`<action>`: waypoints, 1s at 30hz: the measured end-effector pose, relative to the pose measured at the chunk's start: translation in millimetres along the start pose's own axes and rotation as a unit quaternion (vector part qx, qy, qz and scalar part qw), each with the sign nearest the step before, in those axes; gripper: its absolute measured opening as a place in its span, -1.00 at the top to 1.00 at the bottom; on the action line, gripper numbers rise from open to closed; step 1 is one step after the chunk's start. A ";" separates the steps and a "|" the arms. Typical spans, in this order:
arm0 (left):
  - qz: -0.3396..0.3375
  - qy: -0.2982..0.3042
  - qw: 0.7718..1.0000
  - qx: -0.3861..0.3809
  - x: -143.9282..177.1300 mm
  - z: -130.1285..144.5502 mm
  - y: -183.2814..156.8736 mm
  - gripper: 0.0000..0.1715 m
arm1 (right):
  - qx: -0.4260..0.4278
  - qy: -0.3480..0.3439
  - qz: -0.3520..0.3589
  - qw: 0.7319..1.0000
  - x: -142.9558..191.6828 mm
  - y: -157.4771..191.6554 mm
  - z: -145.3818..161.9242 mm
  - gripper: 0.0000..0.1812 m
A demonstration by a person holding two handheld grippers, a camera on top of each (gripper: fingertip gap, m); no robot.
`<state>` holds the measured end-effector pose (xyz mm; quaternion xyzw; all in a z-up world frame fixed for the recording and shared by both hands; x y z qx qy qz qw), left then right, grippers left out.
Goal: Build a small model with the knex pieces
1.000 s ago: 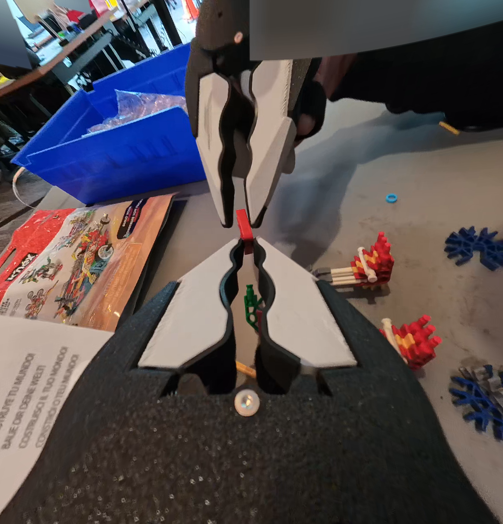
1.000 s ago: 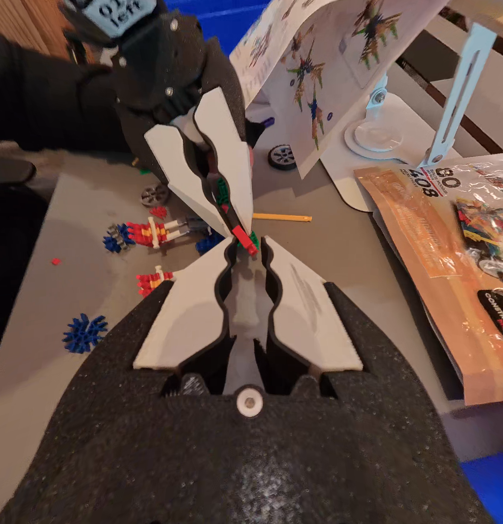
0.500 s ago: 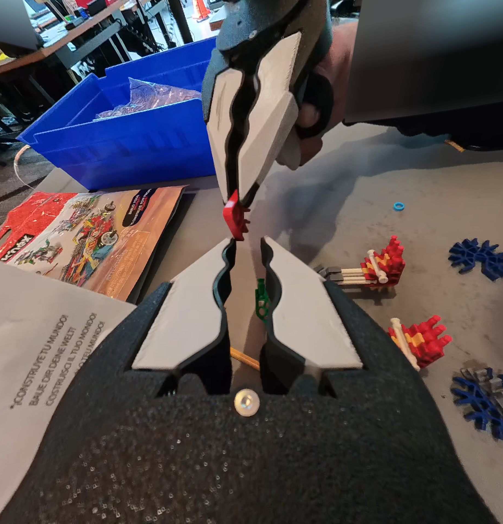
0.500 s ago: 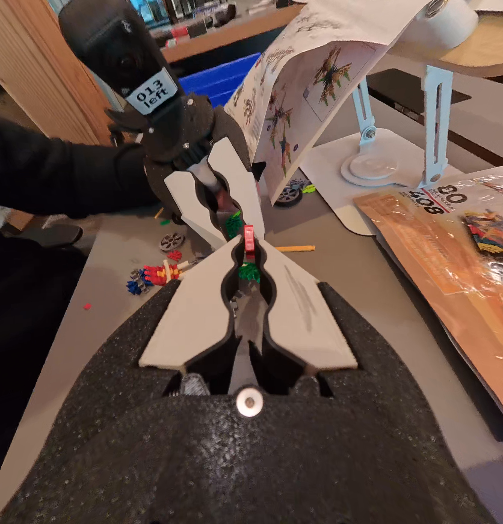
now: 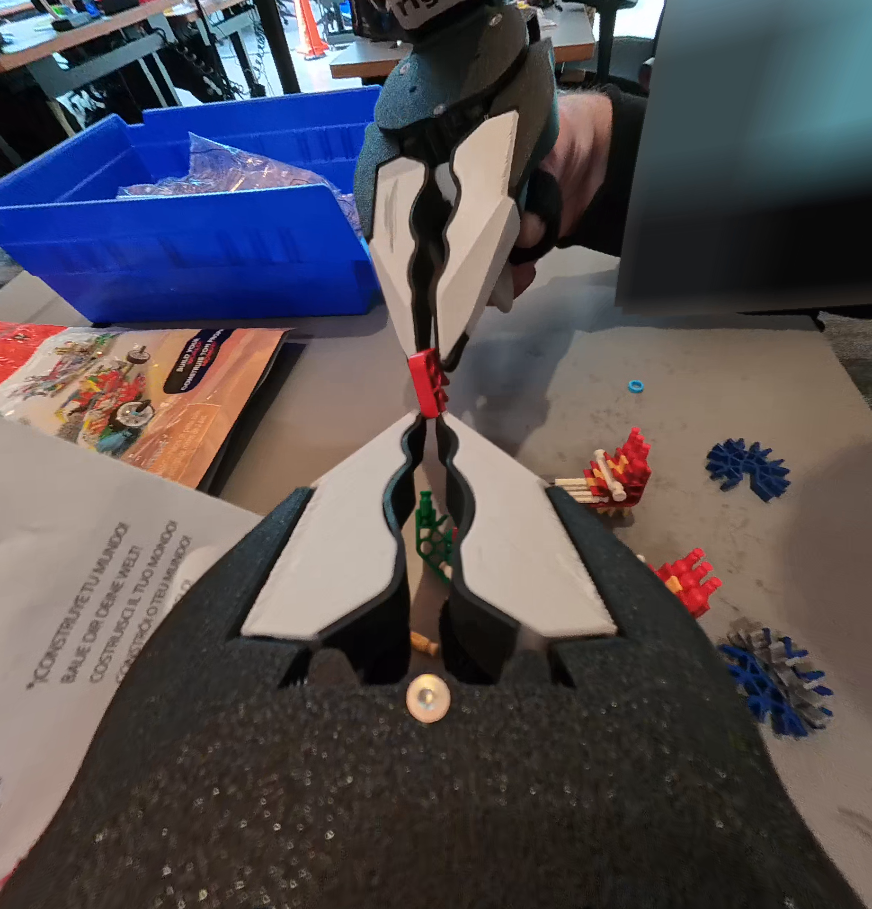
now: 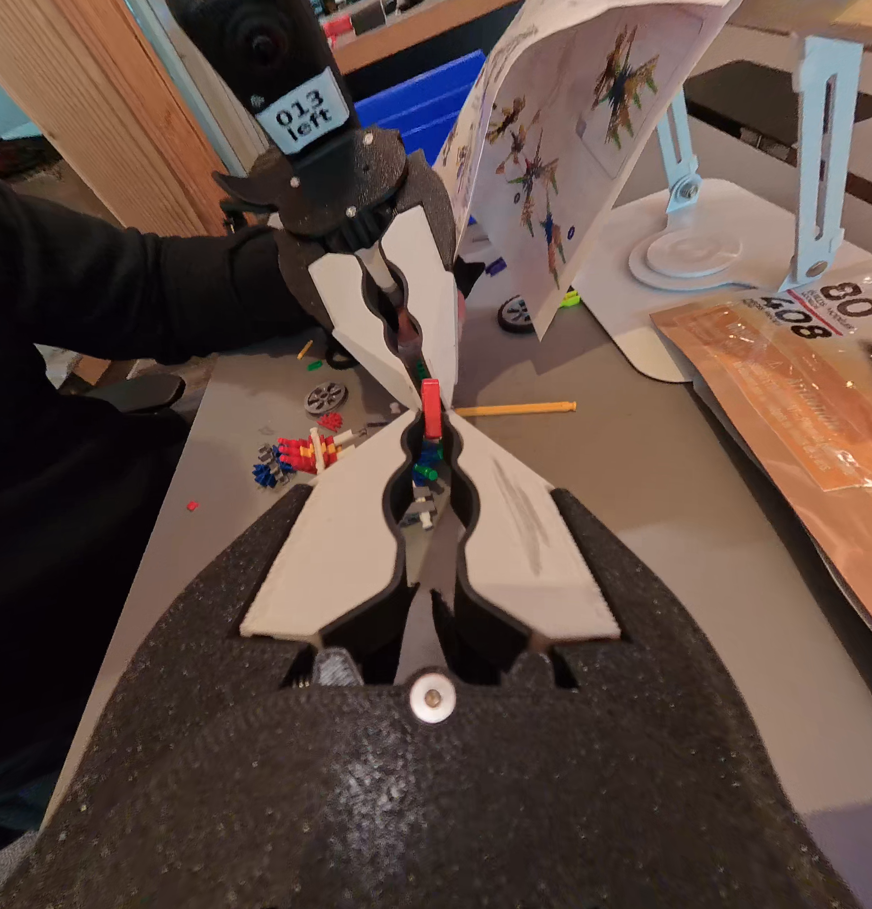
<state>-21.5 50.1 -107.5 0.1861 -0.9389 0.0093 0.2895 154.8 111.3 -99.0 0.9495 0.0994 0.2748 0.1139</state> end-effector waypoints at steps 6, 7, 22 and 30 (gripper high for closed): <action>0.014 0.025 1.000 -0.004 -0.2 1.7 -0.3 1.00 | 0.024 0.070 0.026 0.997 -5.1 4.0 6.3 0.94; 0.017 0.028 0.999 -0.004 -0.8 2.3 -0.6 1.00 | 0.027 0.072 0.029 0.997 -5.4 4.4 6.2 0.94; 0.039 -0.002 0.999 0.017 -2.5 2.1 -0.8 0.98 | 0.011 0.052 -0.002 0.999 -7.2 3.6 5.7 0.94; 0.044 0.023 0.999 0.015 -3.1 2.9 -2.0 0.98 | 0.018 0.073 0.010 0.997 -11.5 5.1 6.7 0.92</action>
Point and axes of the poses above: each gripper's, where its closed fingertips meet, x back along the fingers, z out of its underside, y = z × x across the jaws, the point moved 10 cm from there along x, back along the fingers, and after that the axes turned 11 degrees about y, right-handed, at the moved point
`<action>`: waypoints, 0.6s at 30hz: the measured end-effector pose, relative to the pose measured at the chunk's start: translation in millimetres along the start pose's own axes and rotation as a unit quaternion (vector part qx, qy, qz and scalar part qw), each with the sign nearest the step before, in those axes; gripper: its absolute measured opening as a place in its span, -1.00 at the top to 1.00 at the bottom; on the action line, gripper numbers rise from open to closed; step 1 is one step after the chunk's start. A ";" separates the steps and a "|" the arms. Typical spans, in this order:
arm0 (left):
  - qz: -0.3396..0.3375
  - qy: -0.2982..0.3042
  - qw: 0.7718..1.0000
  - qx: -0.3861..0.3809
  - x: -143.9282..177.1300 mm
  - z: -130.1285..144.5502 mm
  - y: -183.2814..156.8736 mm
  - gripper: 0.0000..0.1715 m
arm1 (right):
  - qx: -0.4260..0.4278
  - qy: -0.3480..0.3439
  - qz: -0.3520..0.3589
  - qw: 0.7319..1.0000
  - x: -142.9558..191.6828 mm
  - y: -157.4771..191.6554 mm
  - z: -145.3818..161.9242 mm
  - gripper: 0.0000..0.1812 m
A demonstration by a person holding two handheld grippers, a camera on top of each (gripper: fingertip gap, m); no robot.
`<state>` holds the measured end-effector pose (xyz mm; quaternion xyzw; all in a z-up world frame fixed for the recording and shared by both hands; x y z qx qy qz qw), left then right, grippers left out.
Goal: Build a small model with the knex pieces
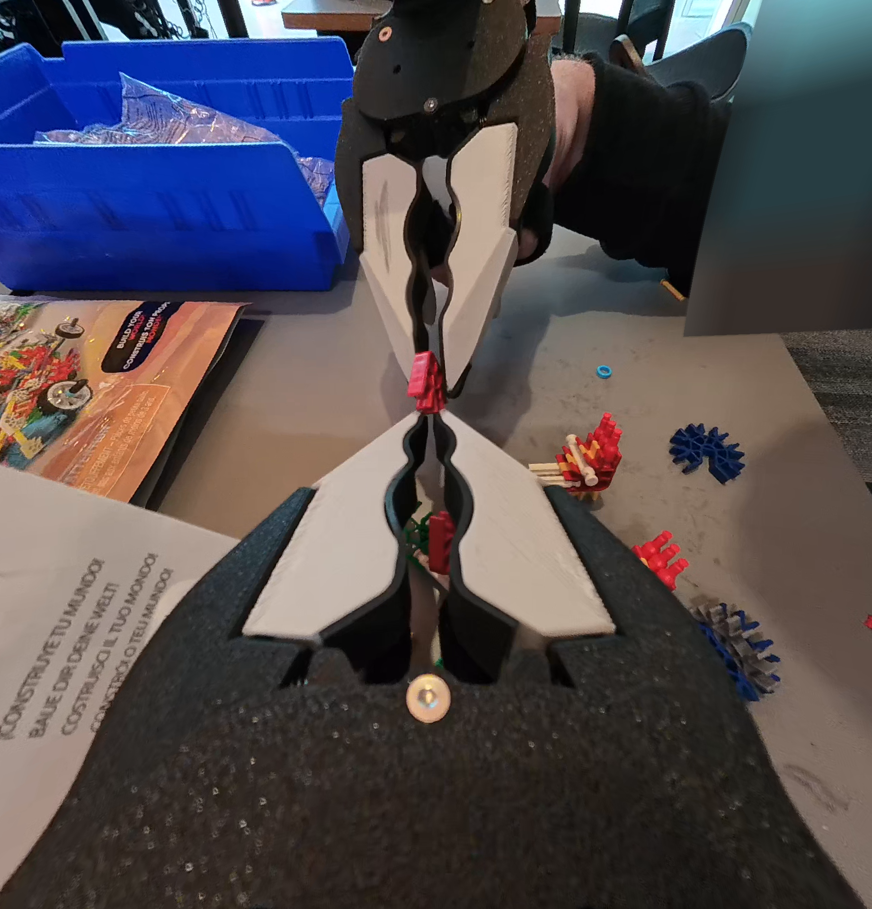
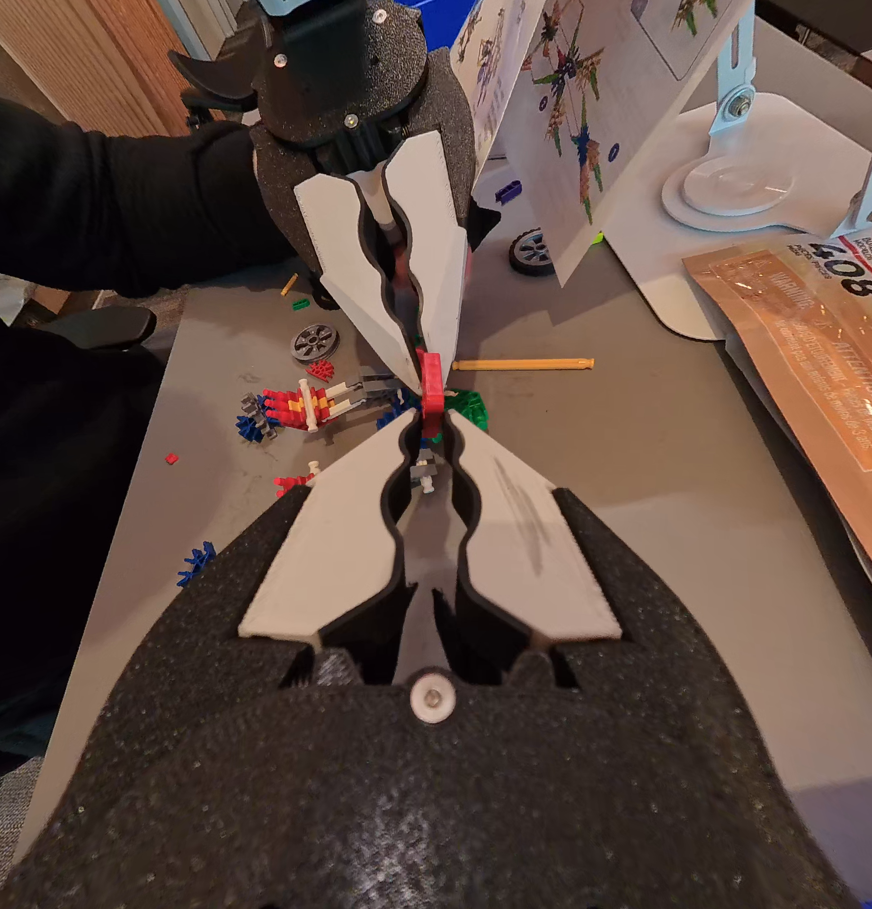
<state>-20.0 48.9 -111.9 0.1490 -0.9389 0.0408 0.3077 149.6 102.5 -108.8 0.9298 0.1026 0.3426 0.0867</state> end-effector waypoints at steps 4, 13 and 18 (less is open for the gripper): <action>0.008 0.019 1.000 0.003 -1.8 2.2 -0.8 1.00 | -0.003 -0.013 0.004 1.000 4.4 -0.7 -1.0 0.84; 0.007 0.039 0.999 0.003 -6.8 5.8 -0.7 1.00 | 0.006 -0.002 0.003 1.000 1.1 0.9 -0.4 0.94; 0.004 0.047 0.999 0.015 -4.3 5.5 2.0 0.87 | -0.003 -0.016 -0.002 1.000 0.0 -1.2 -1.7 0.94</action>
Point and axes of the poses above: each gripper's, where its closed fingertips meet, x back along the fingers, z out of its underside, y = z × x across the jaws, the point moved 10 cm from there along x, back along the fingers, and after that the axes turned 11 degrees about y, right-handed, at the moved point
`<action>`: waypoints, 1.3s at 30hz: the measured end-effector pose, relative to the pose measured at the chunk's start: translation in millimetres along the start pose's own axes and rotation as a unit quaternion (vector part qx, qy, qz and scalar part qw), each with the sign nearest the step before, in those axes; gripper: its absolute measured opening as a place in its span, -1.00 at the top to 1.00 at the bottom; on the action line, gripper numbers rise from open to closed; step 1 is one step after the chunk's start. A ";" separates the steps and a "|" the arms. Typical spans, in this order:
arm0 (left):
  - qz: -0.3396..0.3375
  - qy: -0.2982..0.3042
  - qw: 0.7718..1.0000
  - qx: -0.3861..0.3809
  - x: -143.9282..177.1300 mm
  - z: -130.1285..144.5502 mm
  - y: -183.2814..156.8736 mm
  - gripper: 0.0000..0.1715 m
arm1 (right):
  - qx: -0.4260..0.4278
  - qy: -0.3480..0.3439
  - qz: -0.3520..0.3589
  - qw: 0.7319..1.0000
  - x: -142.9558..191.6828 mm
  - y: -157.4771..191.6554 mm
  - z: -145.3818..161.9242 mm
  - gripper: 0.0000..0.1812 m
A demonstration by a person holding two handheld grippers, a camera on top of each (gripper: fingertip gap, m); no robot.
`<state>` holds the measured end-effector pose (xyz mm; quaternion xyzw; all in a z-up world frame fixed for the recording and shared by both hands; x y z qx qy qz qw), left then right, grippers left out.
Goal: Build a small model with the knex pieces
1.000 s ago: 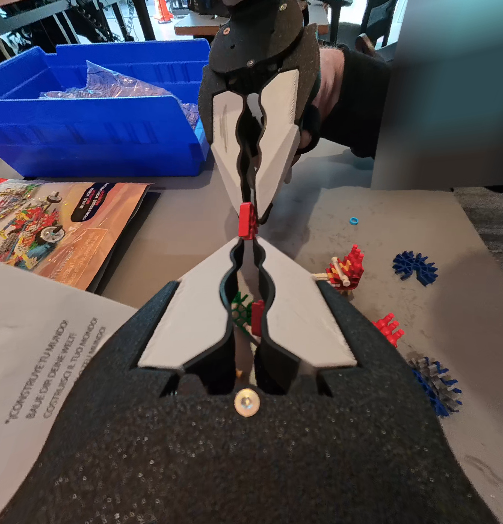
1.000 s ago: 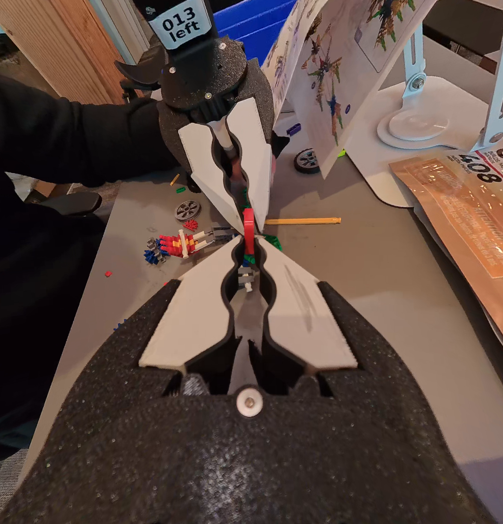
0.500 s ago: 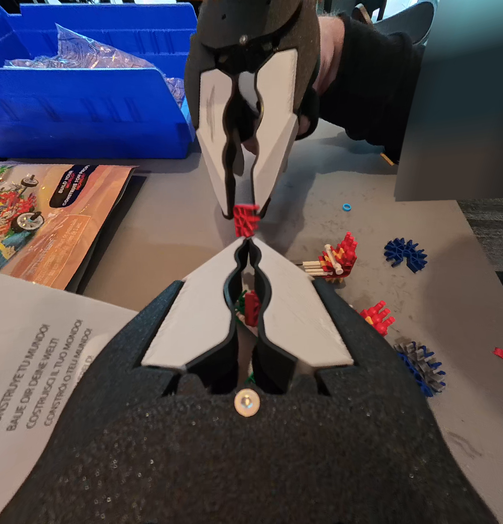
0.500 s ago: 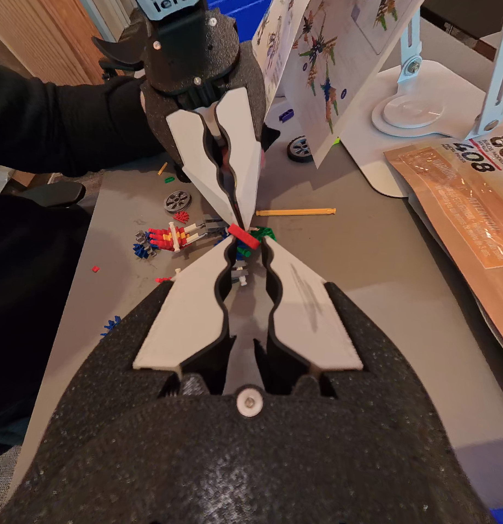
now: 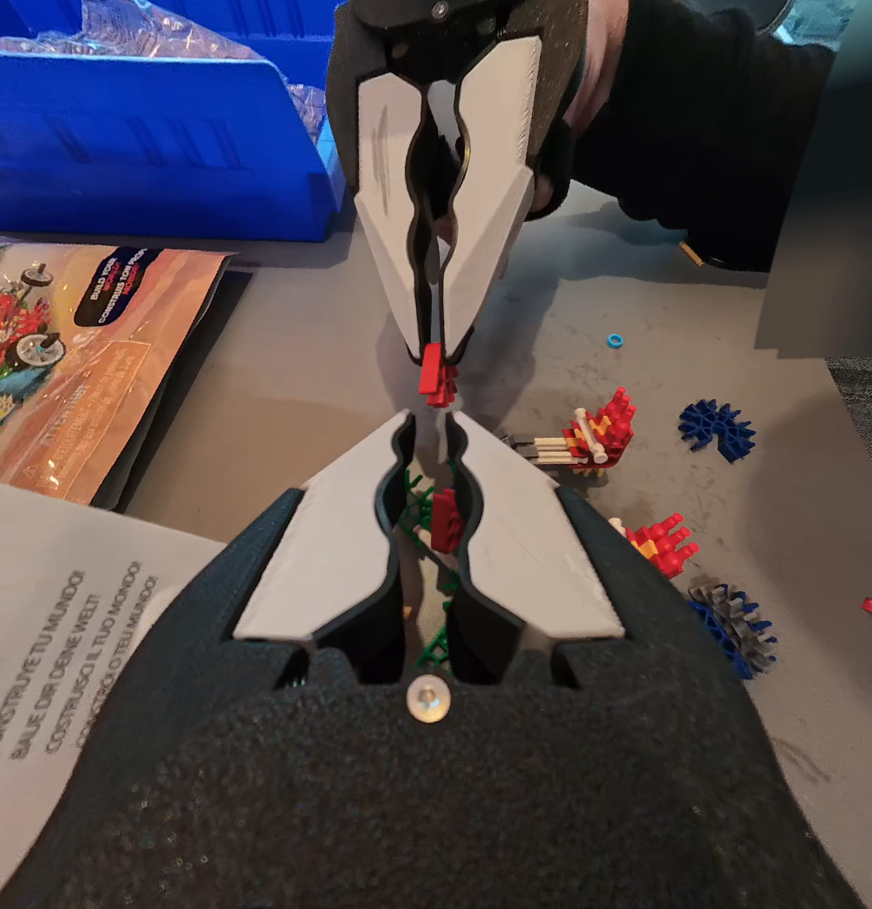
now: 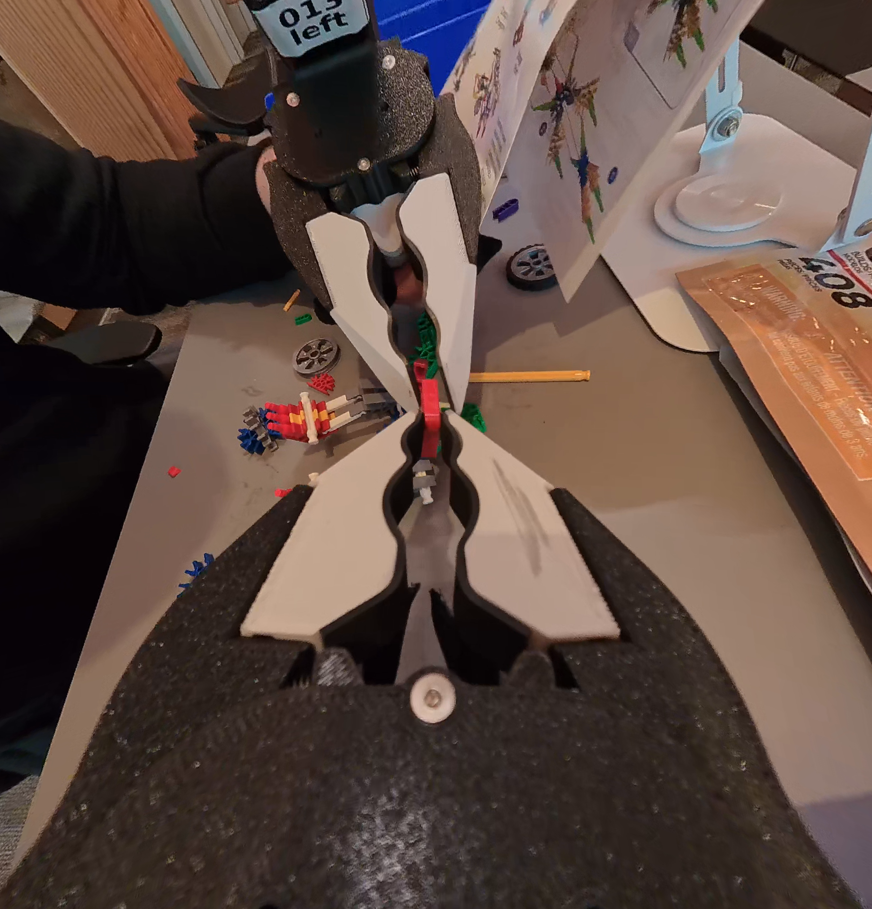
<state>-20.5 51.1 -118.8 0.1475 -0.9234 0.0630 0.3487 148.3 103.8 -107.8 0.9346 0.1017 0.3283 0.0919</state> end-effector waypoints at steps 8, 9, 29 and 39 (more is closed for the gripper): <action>0.023 0.029 0.999 0.007 -0.1 4.0 -2.3 0.83 | -0.018 0.008 -0.029 0.999 -15.2 -0.1 0.8 0.94; 0.027 0.030 0.999 0.006 -0.5 5.0 -2.6 0.89 | -0.019 0.009 -0.028 0.999 -15.8 -0.3 0.7 0.94; 0.041 0.096 0.994 0.009 1.2 3.1 -11.1 0.56 | -0.005 0.045 -0.021 0.999 -22.2 2.0 3.6 0.94; 0.062 0.134 0.989 0.019 -12.4 11.9 -13.5 0.59 | -0.033 0.043 -0.040 0.998 -29.6 -0.7 4.3 0.94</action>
Point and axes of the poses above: each gripper's, where its closed fingertips meet, x back along the fingers, z out of its underside, y = z × x across the jaws, the point moved 10 cm from there along x, back along the fingers, and after that the axes turned 11 degrees about y, right-handed, at the moved point
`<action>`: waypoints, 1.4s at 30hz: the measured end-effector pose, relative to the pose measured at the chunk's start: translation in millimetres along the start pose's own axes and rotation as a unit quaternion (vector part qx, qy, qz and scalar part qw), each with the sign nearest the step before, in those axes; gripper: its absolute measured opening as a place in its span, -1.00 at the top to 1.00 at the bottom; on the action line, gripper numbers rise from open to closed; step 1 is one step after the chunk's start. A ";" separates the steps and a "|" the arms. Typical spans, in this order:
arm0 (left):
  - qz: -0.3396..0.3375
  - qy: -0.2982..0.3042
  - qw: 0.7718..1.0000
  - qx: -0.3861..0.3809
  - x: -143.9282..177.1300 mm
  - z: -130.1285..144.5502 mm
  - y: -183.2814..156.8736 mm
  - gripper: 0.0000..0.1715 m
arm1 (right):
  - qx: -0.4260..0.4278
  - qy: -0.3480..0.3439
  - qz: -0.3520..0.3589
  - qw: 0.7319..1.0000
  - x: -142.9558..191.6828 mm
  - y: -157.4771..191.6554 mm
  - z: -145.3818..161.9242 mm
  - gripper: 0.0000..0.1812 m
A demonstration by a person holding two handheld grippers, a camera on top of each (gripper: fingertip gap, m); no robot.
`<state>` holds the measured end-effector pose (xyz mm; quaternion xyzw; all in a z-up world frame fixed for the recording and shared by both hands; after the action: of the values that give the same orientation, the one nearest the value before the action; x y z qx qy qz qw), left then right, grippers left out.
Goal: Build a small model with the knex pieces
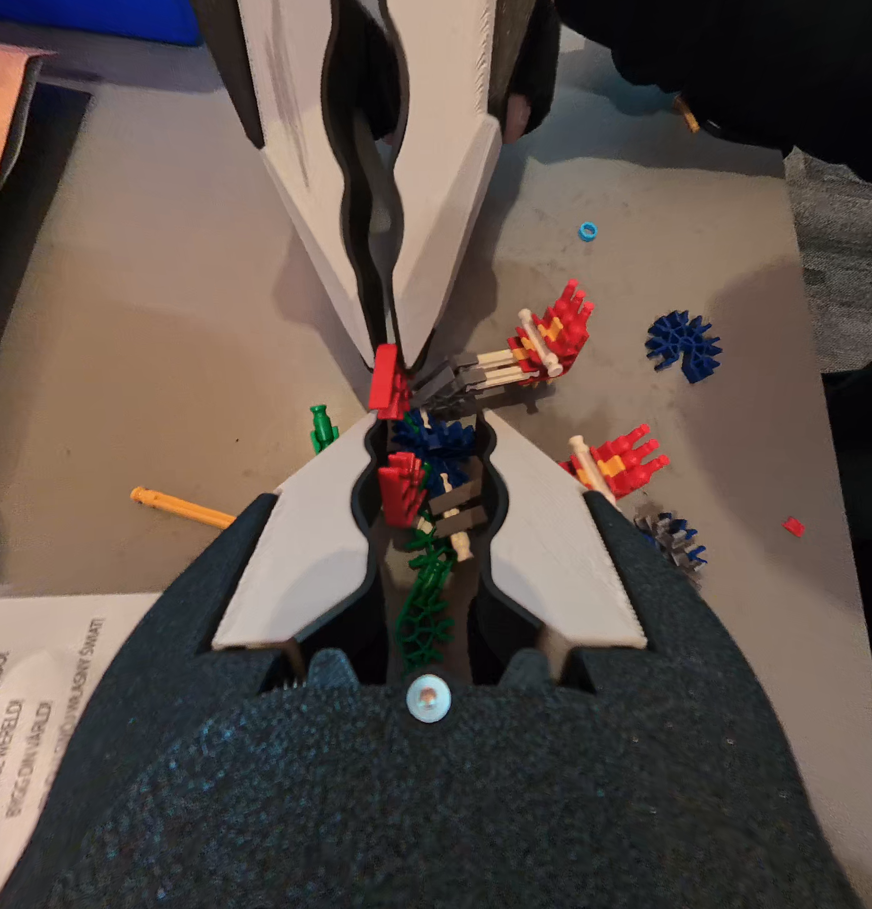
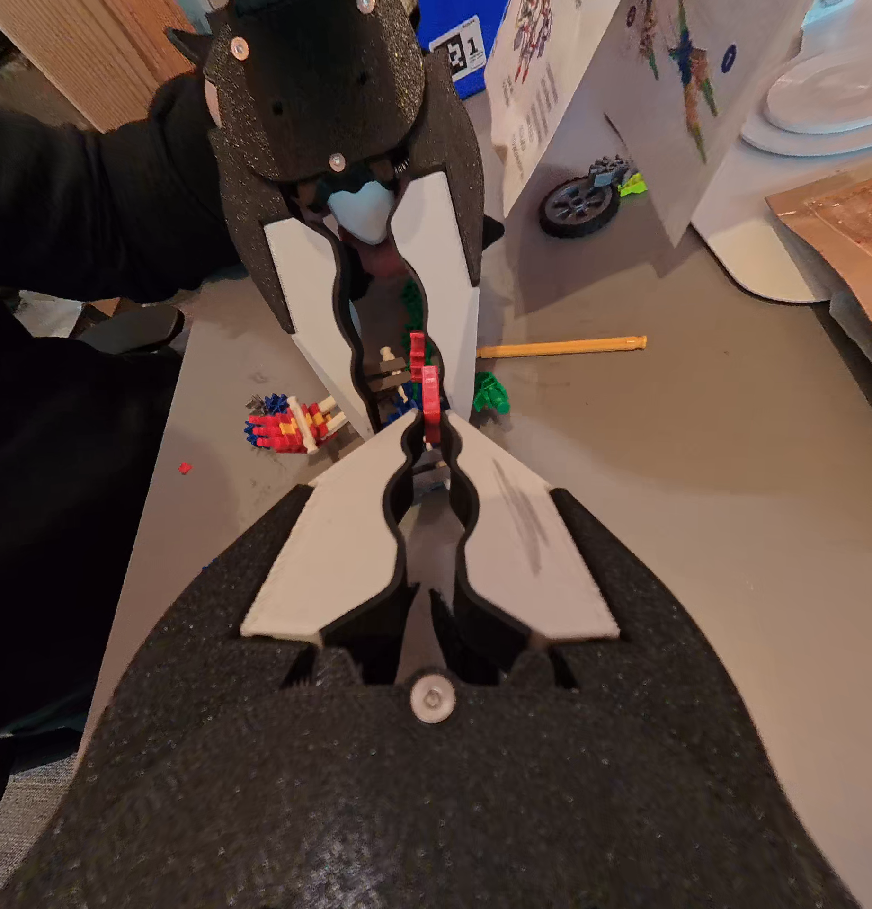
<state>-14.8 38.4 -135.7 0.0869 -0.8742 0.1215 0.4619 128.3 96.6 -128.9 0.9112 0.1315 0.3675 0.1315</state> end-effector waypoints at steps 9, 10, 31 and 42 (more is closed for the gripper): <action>0.010 -0.012 1.000 0.018 -0.5 1.9 3.1 0.60 | -0.008 0.011 -0.004 1.000 -9.4 -1.9 0.4 0.94; 0.011 -0.014 1.000 0.018 -0.6 2.2 3.2 0.60 | -0.009 0.009 -0.003 1.000 -9.2 -2.3 0.2 0.94; 0.039 -0.051 0.996 0.055 -0.6 9.3 10.1 0.60 | -0.026 -0.017 0.005 0.999 -10.6 -7.7 3.1 0.94; 0.040 -0.053 0.996 0.058 0.7 11.1 11.5 0.60 | -0.044 0.003 0.012 0.999 -10.3 -9.5 7.9 0.93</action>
<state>-27.0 46.1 -142.7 0.0851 -0.8915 0.1860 0.4042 125.4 100.8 -144.1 0.9050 0.1047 0.3771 0.1666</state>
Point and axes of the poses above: each gripper's, where its closed fingertips meet, x back along the fingers, z out of its underside, y = z × x across the jaws, the point moved 10 cm from there along x, back along the fingers, and after that the axes turned 11 degrees about y, right-handed, at the moved point
